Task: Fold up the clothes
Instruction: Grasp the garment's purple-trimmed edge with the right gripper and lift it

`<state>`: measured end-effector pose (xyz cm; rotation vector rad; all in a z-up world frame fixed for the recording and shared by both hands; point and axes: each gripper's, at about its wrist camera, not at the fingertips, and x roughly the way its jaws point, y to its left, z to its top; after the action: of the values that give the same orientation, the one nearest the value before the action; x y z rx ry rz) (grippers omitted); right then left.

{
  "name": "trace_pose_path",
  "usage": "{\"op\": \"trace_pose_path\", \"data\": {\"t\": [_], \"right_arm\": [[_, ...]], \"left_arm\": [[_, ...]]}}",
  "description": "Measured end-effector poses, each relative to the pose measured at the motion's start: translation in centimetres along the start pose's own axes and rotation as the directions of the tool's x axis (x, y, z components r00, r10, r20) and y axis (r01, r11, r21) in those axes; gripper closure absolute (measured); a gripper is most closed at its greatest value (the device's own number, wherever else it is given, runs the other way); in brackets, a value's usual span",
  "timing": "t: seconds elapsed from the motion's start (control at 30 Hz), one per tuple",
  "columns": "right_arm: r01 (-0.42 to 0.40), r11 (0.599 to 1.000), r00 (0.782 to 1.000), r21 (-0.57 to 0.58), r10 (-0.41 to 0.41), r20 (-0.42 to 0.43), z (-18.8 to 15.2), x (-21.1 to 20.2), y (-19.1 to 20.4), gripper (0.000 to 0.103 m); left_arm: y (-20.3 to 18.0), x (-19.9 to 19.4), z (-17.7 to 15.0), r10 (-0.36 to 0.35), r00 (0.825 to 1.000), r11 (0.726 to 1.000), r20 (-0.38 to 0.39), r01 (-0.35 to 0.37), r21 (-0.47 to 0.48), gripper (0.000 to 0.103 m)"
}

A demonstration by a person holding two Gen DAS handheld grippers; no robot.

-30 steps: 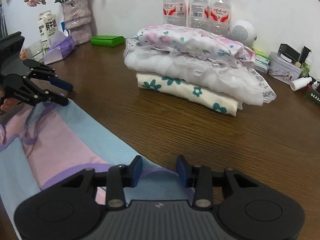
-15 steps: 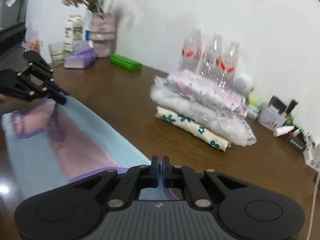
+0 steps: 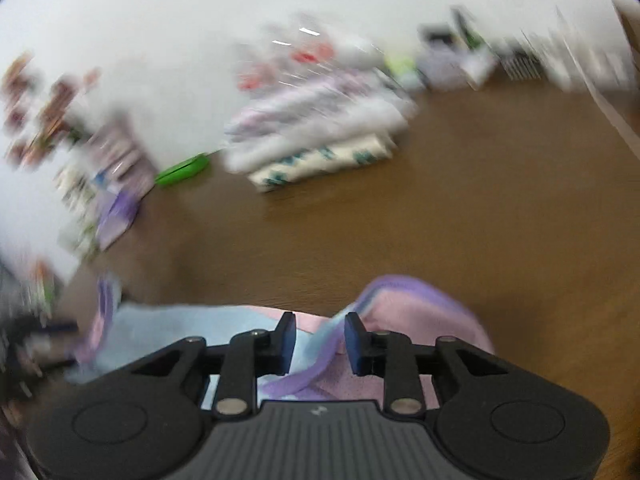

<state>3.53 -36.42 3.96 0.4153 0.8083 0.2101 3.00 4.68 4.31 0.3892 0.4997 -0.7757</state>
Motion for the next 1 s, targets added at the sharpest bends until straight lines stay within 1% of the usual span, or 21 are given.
{"op": "trace_pose_path", "data": {"t": [0.07, 0.13, 0.17, 0.23, 0.3, 0.33, 0.43, 0.47, 0.5, 0.53, 0.57, 0.6, 0.63, 0.7, 0.73, 0.77, 0.83, 0.9, 0.93, 0.97, 1.0], "right_arm": [[0.05, 0.998, 0.999, 0.04, -0.05, 0.009, 0.1, 1.4, -0.4, 0.079], [0.074, 0.997, 0.995, 0.018, -0.075, 0.06, 0.0, 1.9, -0.1, 0.102], [0.091, 0.996, 0.992, 0.004, -0.091, 0.093, -0.1, 1.9, 0.0, 0.102], [0.144, 0.989, 0.974, 0.012, -0.144, 0.174, -0.1, 1.3, -0.3, 0.102], [0.172, 0.984, 0.961, 0.05, -0.179, 0.211, -0.2, 0.8, -1.3, 0.1], [0.161, 0.985, 0.965, 0.06, -0.17, 0.2, -0.4, 0.6, -1.6, 0.094], [0.149, 0.988, 0.976, 0.039, -0.153, 0.152, -1.2, 0.2, -1.6, 0.092], [0.174, 0.985, 0.972, 0.015, -0.174, 0.157, -1.6, -0.3, -1.4, 0.089], [0.2, 0.98, 0.965, -0.008, -0.196, 0.173, -1.8, -1.0, -1.1, 0.084], [0.213, 0.977, 0.96, -0.028, -0.204, 0.19, -1.9, -1.4, -0.8, 0.08], [0.208, 0.977, 0.961, -0.044, -0.196, 0.196, -1.8, -1.5, -0.6, 0.079], [0.203, 0.977, 0.961, -0.061, -0.187, 0.203, -1.7, -1.5, -0.4, 0.076], [0.198, 0.978, 0.963, -0.065, -0.181, 0.201, -1.5, -1.3, -0.3, 0.076], [0.193, 0.98, 0.968, -0.037, -0.184, 0.171, -1.0, 0.1, -0.7, 0.076], [0.202, 0.979, 0.968, -0.021, -0.196, 0.158, -0.8, 0.9, -0.9, 0.085], [0.21, 0.978, 0.968, -0.008, -0.207, 0.143, -0.7, 1.5, -1.1, 0.101], [0.217, 0.976, 0.966, 0.0, -0.215, 0.141, -1.0, 1.0, -1.0, 0.103], [0.247, 0.969, 0.96, -0.028, -0.241, 0.141, -1.5, 0.2, -0.8, 0.101], [0.262, 0.964, 0.958, -0.042, -0.255, 0.129, -1.6, 0.0, -0.7, 0.095], [0.263, 0.963, 0.96, -0.062, -0.254, 0.122, -1.7, -0.1, -0.2, 0.093], [0.255, 0.962, 0.96, -0.098, -0.239, 0.146, -1.7, -0.2, 1.0, 0.092]], "left_arm": [[-0.1, 1.4, -0.1, 0.025, 0.999, 0.999, -0.04, -0.026, -0.02, 0.057], [-0.1, 2.4, -0.2, 0.025, 0.997, 0.998, -0.071, -0.028, -0.049, 0.057], [-0.1, 2.7, -0.4, 0.024, 0.996, 0.998, -0.088, -0.029, -0.063, 0.058], [-0.5, 3.3, -0.8, 0.038, 0.992, 0.997, -0.118, -0.046, -0.066, 0.058], [-0.2, 3.2, -1.3, 0.049, 0.993, 0.994, -0.112, -0.059, -0.094, 0.058], [0.0, 3.1, -1.4, 0.046, 0.992, 0.992, -0.114, -0.058, -0.11, 0.058], [0.5, 2.8, -1.4, 0.041, 0.992, 0.988, -0.119, -0.058, -0.141, 0.054], [0.8, 2.1, -1.1, 0.037, 0.993, 0.989, -0.109, -0.052, -0.136, 0.053], [1.0, 1.1, -0.8, 0.039, 0.996, 0.991, -0.08, -0.049, -0.126, 0.052], [1.4, 0.1, -0.5, 0.044, 0.998, 0.992, -0.051, -0.05, -0.12, 0.046], [2.1, -0.9, -0.1, 0.07, 0.997, 0.989, -0.023, -0.072, -0.131, 0.036], [3.2, -1.5, 0.2, 0.114, 0.993, 0.982, -0.015, -0.115, -0.151, 0.032], [4.2, -2.0, 0.6, 0.16, 0.987, 0.972, -0.011, -0.159, -0.172, 0.029], [6.3, -1.7, 1.1, 0.259, 0.965, 0.94, -0.035, -0.26, -0.221, 0.03], [7.4, -1.3, 1.3, 0.292, 0.955, 0.92, -0.053, -0.295, -0.258, 0.029], [8.4, -0.9, 1.5, 0.316, 0.945, 0.897, -0.08, -0.325, -0.298, 0.029], [10.2, -0.2, 1.5, 0.34, 0.929, 0.859, -0.147, -0.37, -0.353, 0.03], [11.5, -0.2, 1.4, 0.355, 0.914, 0.823, -0.198, -0.406, -0.397, 0.03], [12.2, -0.1, 1.5, 0.33, 0.92, 0.803, -0.213, -0.392, -0.449, 0.03], [13.0, -0.1, 1.5, 0.304, 0.925, 0.78, -0.226, -0.378, -0.498, 0.03], [13.7, 0.0, 1.6, 0.278, 0.931, 0.754, -0.237, -0.364, -0.547, 0.03]]}}
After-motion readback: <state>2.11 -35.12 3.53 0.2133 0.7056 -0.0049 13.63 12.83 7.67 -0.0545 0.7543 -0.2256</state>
